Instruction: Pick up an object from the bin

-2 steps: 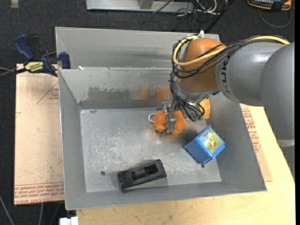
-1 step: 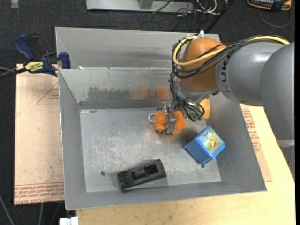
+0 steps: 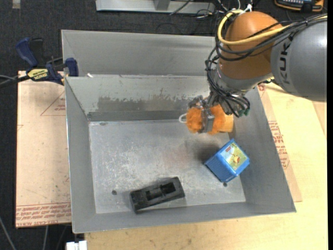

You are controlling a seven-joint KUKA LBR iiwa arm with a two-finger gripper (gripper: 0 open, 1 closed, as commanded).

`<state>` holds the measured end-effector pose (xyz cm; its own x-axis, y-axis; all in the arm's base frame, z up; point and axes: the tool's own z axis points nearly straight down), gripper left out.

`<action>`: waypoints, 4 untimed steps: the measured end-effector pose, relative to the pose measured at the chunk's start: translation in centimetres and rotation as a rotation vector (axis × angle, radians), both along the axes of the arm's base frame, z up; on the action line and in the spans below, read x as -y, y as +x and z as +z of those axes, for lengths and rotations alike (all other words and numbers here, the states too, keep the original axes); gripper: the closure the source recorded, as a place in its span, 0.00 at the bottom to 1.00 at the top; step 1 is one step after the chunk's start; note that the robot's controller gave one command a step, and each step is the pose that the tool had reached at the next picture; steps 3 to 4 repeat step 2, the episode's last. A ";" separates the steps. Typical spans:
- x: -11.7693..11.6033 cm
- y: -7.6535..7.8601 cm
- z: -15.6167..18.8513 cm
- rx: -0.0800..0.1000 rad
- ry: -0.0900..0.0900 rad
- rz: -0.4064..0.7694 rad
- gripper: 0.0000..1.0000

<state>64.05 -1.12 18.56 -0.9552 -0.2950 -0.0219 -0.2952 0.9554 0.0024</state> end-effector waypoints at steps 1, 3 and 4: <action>0.0 0.0 0.0 0.000 0.000 0.000 1.00; -0.8 -0.1 4.5 -0.005 0.000 0.045 1.00; -0.8 -0.1 4.5 -0.005 0.000 0.045 1.00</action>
Offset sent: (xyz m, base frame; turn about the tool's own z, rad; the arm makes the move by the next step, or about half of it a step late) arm -0.0001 0.0136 0.0833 -0.0812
